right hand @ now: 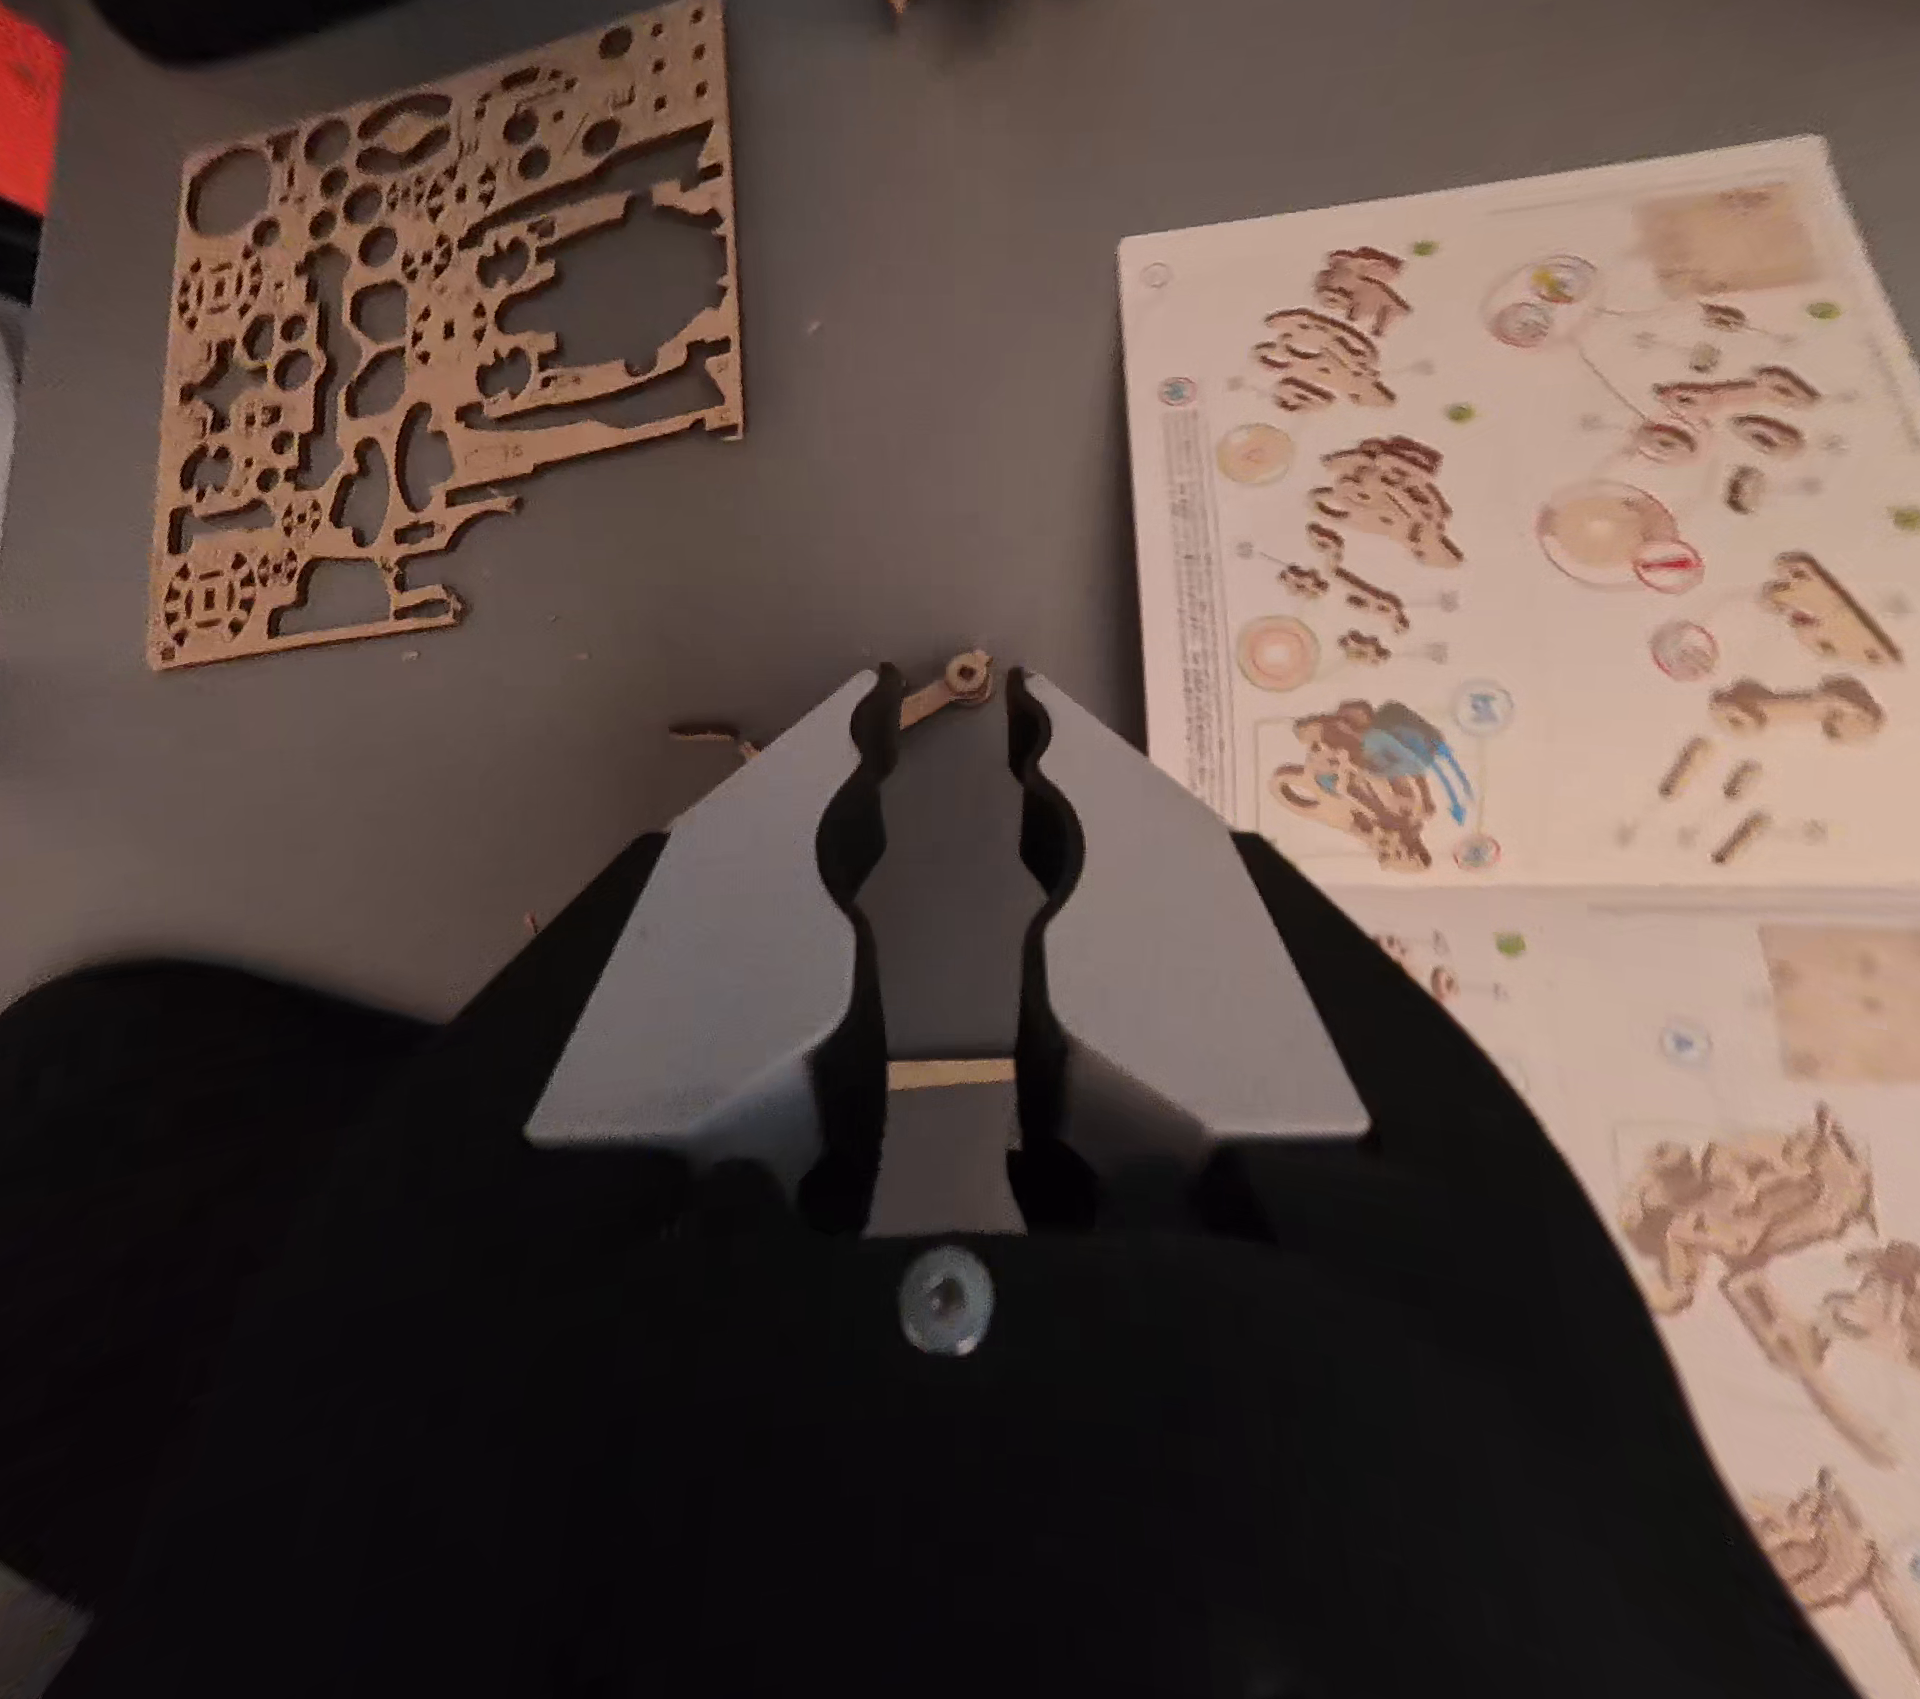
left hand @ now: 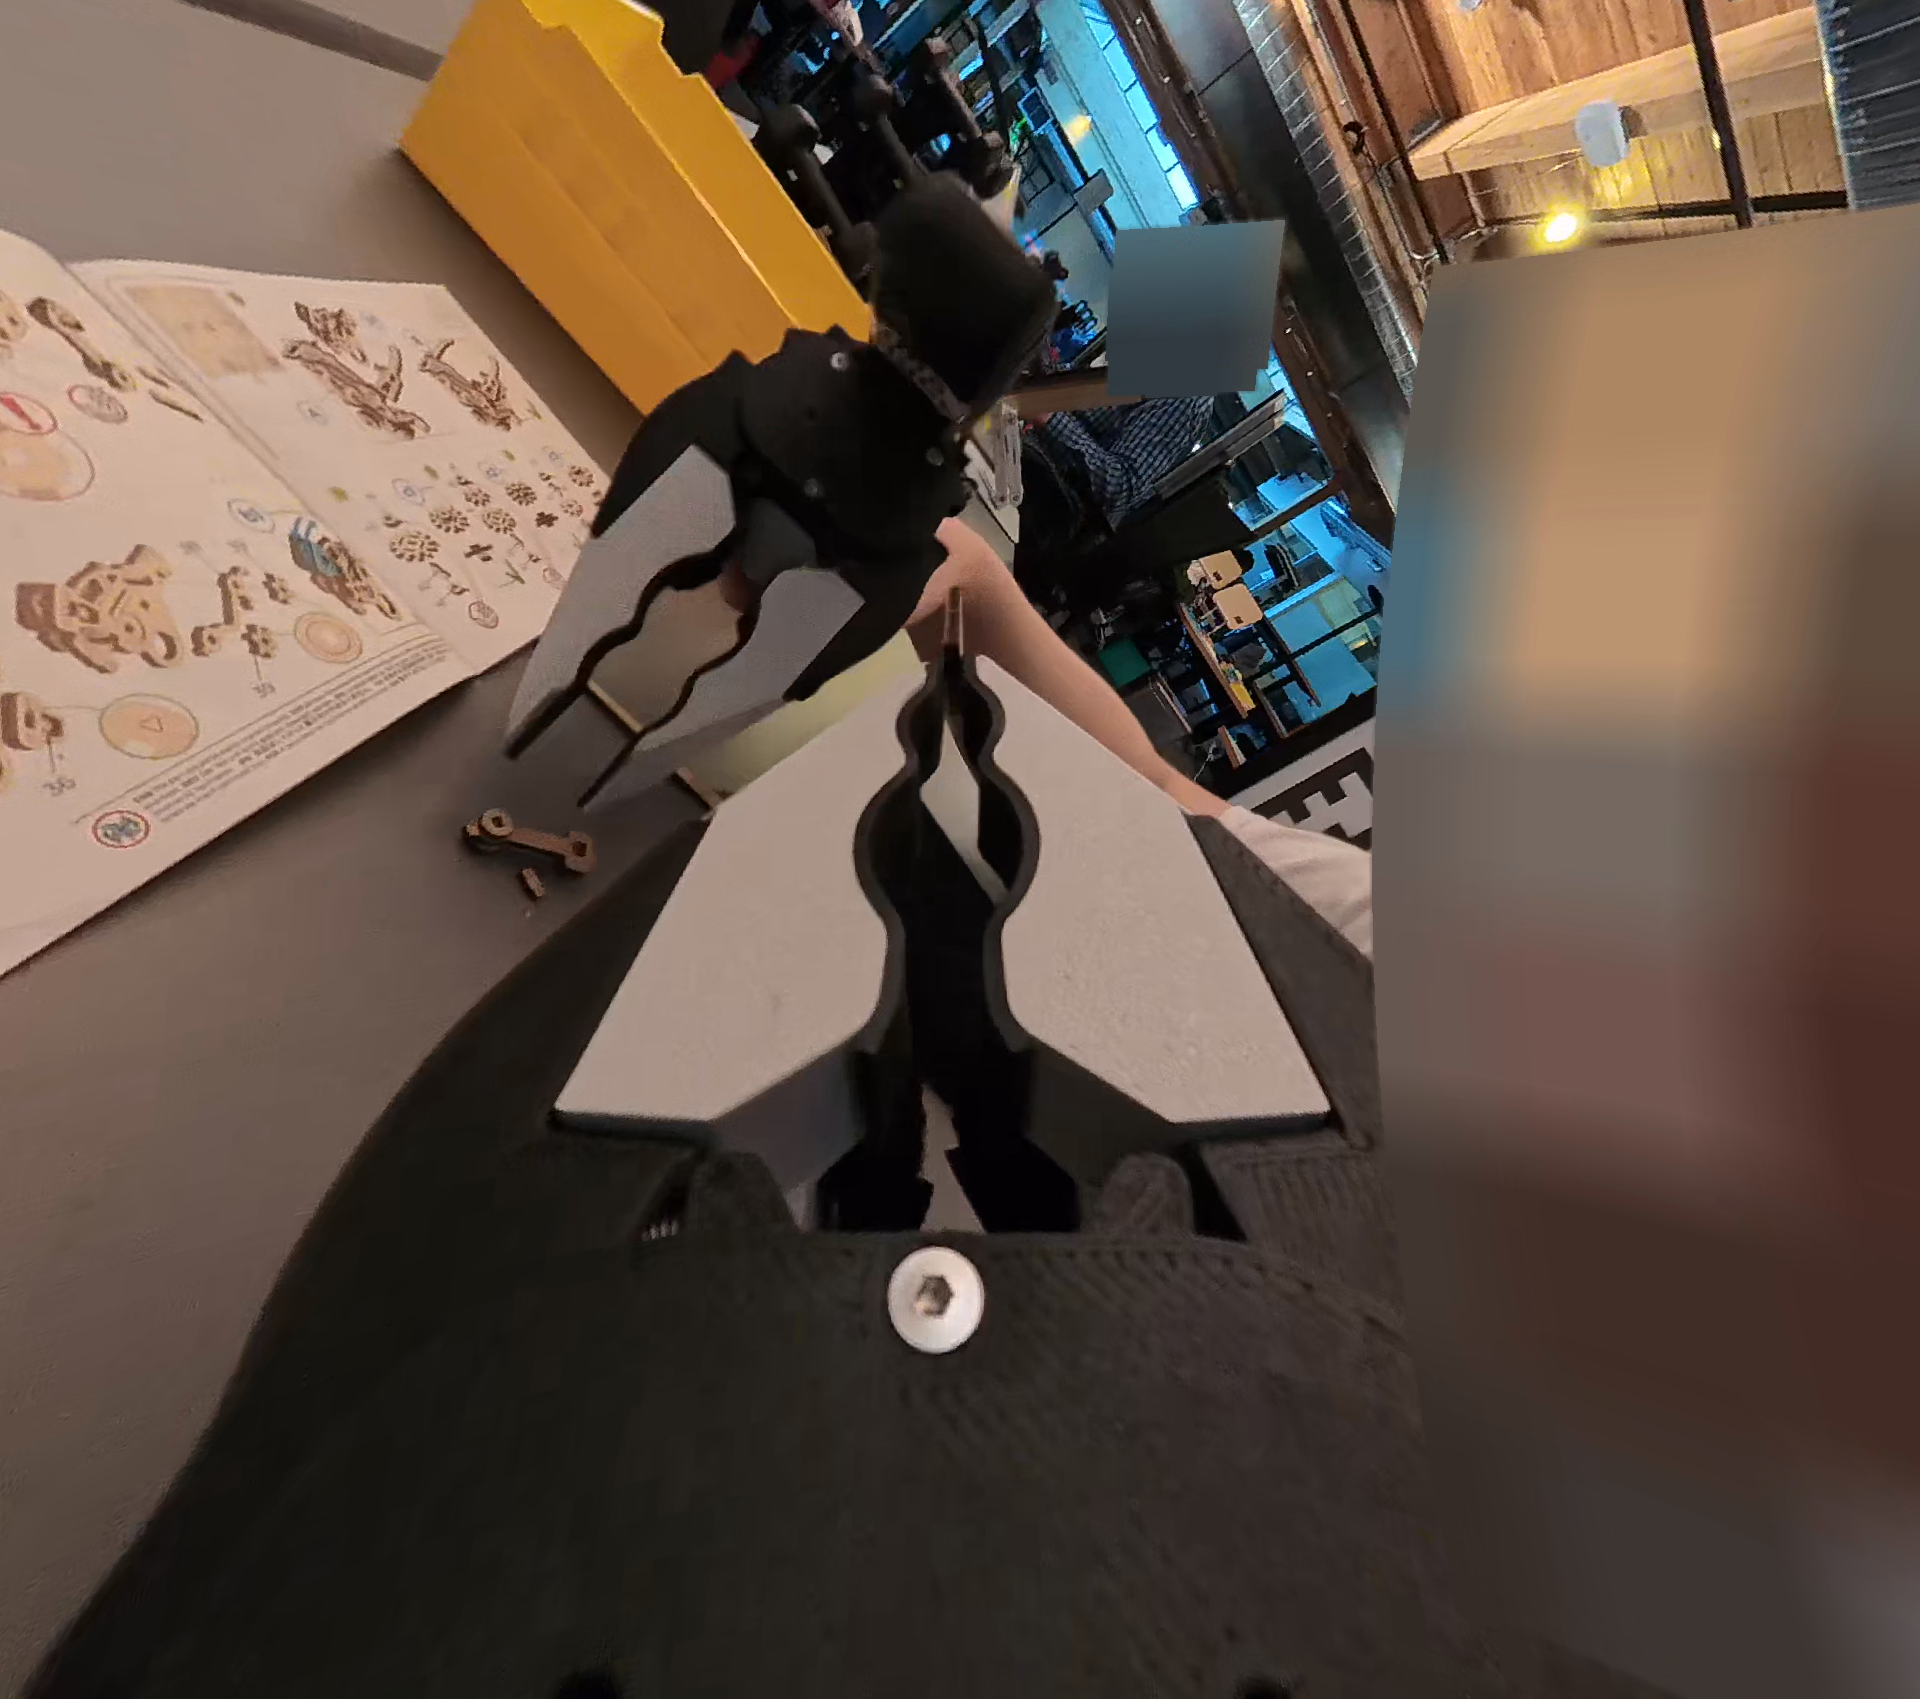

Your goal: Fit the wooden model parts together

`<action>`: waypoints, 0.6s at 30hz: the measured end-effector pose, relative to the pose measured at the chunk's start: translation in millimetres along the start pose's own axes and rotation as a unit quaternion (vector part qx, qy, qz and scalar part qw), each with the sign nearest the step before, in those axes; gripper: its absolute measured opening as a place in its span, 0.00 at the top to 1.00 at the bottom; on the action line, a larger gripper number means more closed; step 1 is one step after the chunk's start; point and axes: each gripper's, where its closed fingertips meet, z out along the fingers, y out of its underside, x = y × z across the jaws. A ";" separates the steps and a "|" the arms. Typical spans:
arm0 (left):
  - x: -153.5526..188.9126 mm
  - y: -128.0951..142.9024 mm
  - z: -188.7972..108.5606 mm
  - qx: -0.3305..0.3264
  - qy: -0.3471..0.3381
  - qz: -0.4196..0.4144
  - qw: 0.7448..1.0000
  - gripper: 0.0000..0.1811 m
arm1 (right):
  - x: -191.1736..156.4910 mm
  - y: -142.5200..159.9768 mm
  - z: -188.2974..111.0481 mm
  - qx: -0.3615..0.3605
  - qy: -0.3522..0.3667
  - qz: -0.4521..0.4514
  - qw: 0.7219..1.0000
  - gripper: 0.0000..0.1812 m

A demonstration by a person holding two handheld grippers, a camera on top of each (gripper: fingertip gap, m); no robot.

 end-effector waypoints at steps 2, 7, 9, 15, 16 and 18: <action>5.9 -4.1 -3.8 0.005 0.005 0.005 1.000 1.00 | 1.7 1.9 6.3 -0.035 -0.013 -0.002 0.999 0.90; 20.1 -9.3 -9.2 0.008 0.013 0.024 1.000 1.00 | 8.1 7.3 17.6 -0.087 -0.028 0.022 0.996 0.90; 24.0 -9.1 -9.1 0.008 0.016 0.027 0.999 1.00 | 4.9 9.5 20.9 -0.100 -0.035 0.021 0.994 0.93; 36.7 -9.4 -9.6 0.009 0.031 0.033 0.999 1.00 | 22.2 -0.3 7.9 -0.045 0.071 -0.015 0.996 0.96; 39.3 -9.8 -10.0 0.010 0.032 0.037 0.999 1.00 | 26.7 -10.5 0.4 0.003 0.112 -0.036 0.993 0.97; 42.8 -11.6 -11.1 0.014 0.032 0.045 0.998 1.00 | 28.7 -30.5 -20.0 0.102 0.208 -0.117 0.966 0.96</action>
